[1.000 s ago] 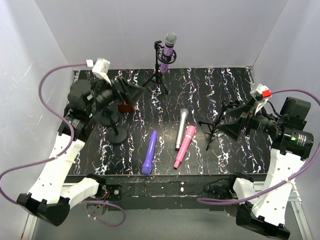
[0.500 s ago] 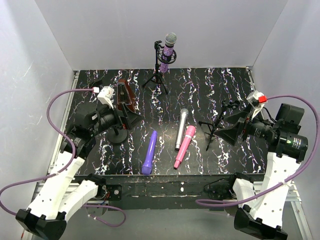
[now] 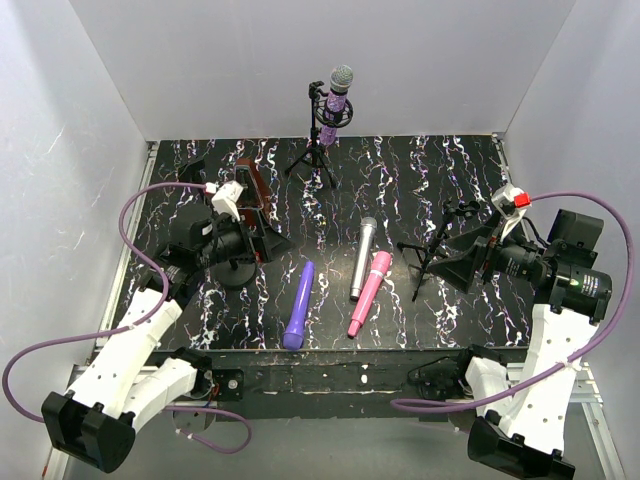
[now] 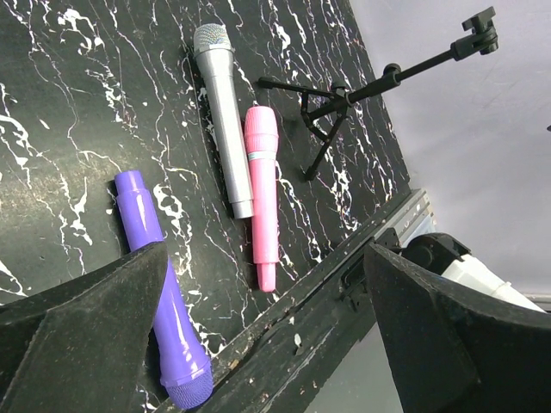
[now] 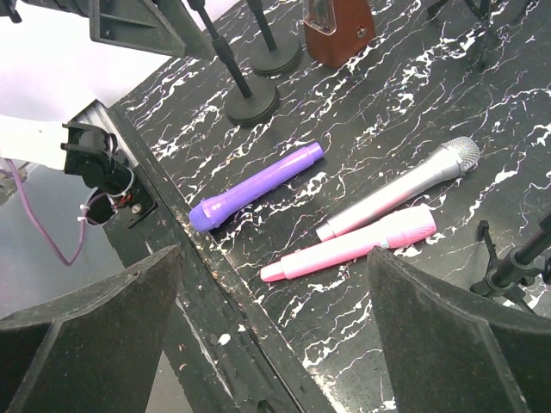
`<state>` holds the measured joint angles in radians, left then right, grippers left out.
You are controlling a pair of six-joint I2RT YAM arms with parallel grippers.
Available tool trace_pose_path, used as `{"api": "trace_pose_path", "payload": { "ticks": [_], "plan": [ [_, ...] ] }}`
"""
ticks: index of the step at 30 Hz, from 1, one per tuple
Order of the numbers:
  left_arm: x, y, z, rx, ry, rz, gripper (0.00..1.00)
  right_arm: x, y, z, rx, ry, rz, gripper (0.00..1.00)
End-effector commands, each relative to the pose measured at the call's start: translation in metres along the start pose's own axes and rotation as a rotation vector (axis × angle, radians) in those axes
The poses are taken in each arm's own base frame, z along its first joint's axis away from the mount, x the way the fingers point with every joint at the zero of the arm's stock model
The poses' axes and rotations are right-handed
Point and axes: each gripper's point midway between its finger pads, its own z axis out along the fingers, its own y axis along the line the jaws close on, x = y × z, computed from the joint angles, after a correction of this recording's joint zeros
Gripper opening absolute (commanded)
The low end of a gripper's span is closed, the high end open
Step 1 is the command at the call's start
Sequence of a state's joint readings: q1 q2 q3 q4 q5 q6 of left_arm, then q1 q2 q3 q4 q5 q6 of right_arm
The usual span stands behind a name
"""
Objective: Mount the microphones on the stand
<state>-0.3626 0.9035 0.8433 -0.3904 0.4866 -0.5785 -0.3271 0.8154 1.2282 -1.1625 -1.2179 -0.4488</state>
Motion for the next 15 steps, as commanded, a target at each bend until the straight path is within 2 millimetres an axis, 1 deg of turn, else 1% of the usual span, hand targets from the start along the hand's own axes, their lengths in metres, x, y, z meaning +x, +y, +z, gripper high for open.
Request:
{"api": "trace_pose_path", "payload": {
  "ticks": [1,15],
  "plan": [
    [0.003,-0.0012,-0.0007,0.021,-0.002,-0.001,0.98,-0.0026,-0.0009,0.0003,-0.006,-0.014,-0.021,0.95],
    [0.011,0.0043,0.0025,0.015,0.024,-0.014,0.98,-0.0021,-0.003,0.0008,-0.006,-0.011,-0.012,0.95]
  ]
}}
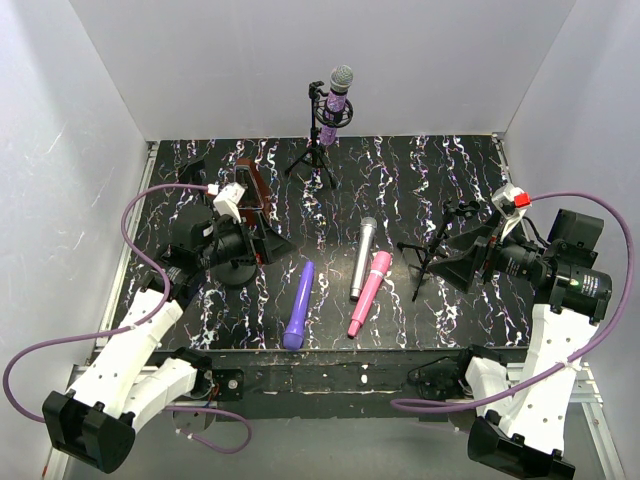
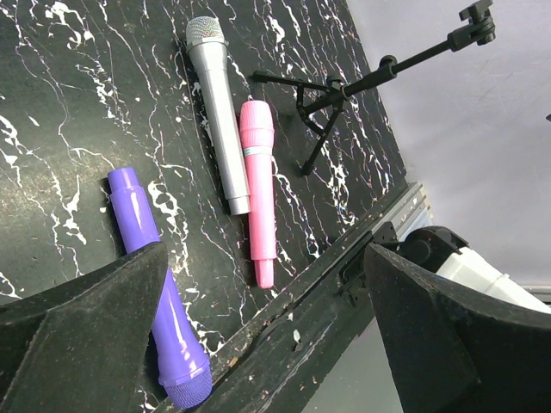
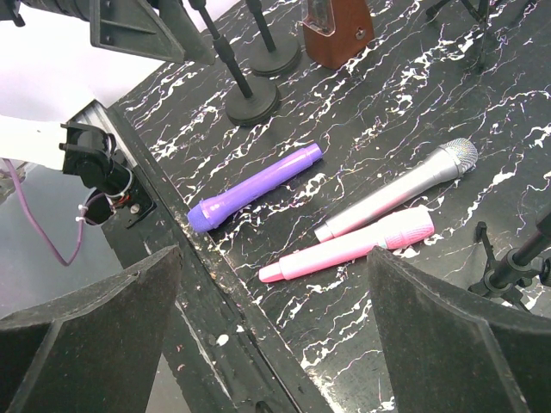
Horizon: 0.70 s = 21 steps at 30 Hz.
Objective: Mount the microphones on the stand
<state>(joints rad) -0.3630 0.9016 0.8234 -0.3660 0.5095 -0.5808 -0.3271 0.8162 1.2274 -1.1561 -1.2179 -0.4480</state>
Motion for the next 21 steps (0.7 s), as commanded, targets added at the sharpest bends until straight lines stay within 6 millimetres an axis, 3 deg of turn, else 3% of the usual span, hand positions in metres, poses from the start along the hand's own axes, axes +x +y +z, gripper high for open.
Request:
{"api": "trace_pose_path", "payload": {
  "ticks": [1,21],
  "plan": [
    [0.0081,0.006,0.0011,-0.008,0.02,-0.017,0.98,-0.0013,-0.0019,0.0005,-0.005,-0.009,-0.007,0.95],
    [0.0157,0.0031,0.0016,0.018,0.054,-0.034,0.98,-0.0004,-0.0045,0.0006,0.005,-0.005,-0.008,0.95]
  ]
}}
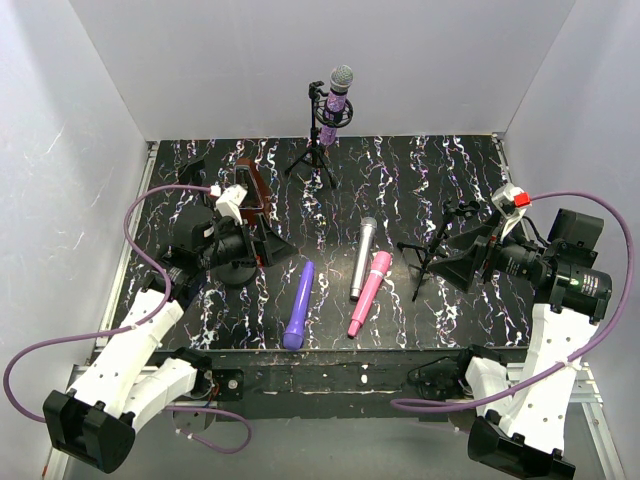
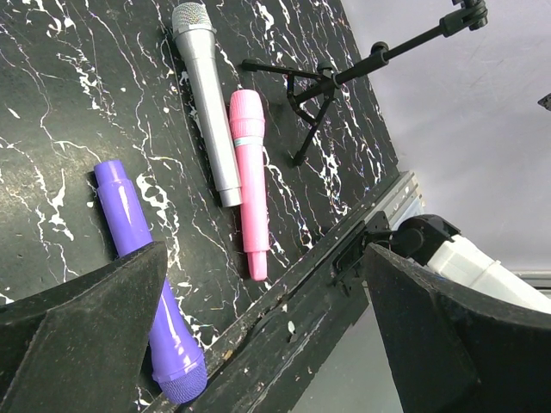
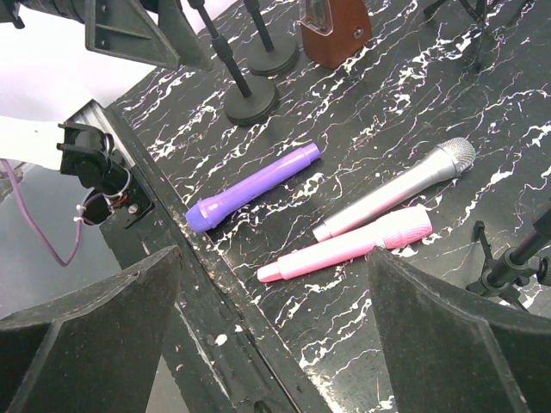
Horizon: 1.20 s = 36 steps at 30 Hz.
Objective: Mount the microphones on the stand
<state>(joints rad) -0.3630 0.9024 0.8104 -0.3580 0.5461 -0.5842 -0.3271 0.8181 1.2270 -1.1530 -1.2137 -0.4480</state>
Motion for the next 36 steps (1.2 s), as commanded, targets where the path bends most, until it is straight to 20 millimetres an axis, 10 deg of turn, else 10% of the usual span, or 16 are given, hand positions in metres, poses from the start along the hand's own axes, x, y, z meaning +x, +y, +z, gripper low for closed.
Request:
{"api": "trace_pose_path", "payload": {
  "ticks": [1,36],
  "plan": [
    [0.01,0.007,0.001,-0.011,0.032,-0.033,0.98,-0.001,-0.003,0.0,0.001,-0.006,-0.008,0.95],
    [0.046,-0.001,0.018,-0.187,0.201,0.099,0.98,0.001,-0.004,0.001,-0.001,-0.003,-0.013,0.95]
  ]
}}
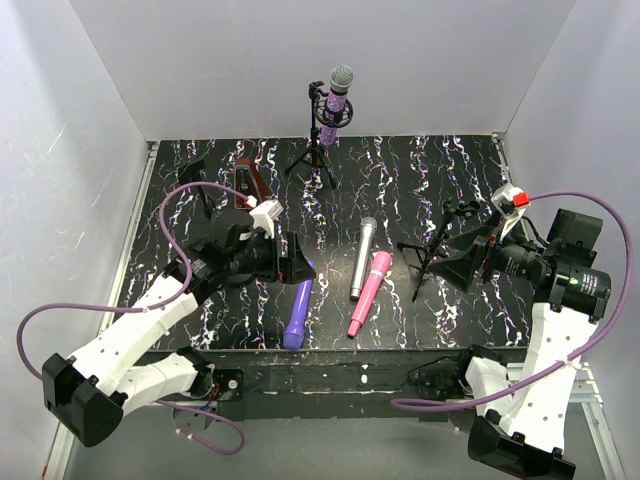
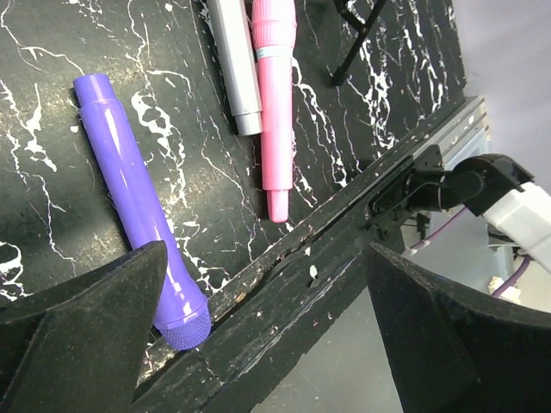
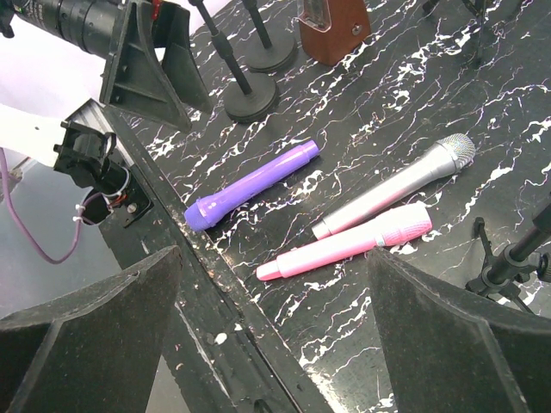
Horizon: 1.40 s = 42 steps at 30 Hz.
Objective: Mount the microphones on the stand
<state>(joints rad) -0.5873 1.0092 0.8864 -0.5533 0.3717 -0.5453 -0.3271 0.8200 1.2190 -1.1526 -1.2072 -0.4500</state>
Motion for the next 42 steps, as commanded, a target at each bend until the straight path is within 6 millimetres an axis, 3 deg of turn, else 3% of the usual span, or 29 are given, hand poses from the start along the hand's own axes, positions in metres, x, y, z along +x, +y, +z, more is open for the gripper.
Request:
{"api": "trace_pose_path", "payload": {
  "ticks": [1,18,42],
  "plan": [
    [-0.009,0.002,0.0,-0.087,-0.021,0.056,0.98,-0.001,-0.002,0.0,-0.004,-0.008,-0.022,0.95],
    [-0.011,0.01,0.001,-0.151,-0.025,0.112,0.98,0.002,-0.004,0.001,-0.005,-0.006,-0.025,0.95],
    [0.003,0.03,0.005,-0.224,0.04,0.137,0.98,0.005,-0.005,0.001,-0.001,0.002,-0.024,0.95]
  ]
}}
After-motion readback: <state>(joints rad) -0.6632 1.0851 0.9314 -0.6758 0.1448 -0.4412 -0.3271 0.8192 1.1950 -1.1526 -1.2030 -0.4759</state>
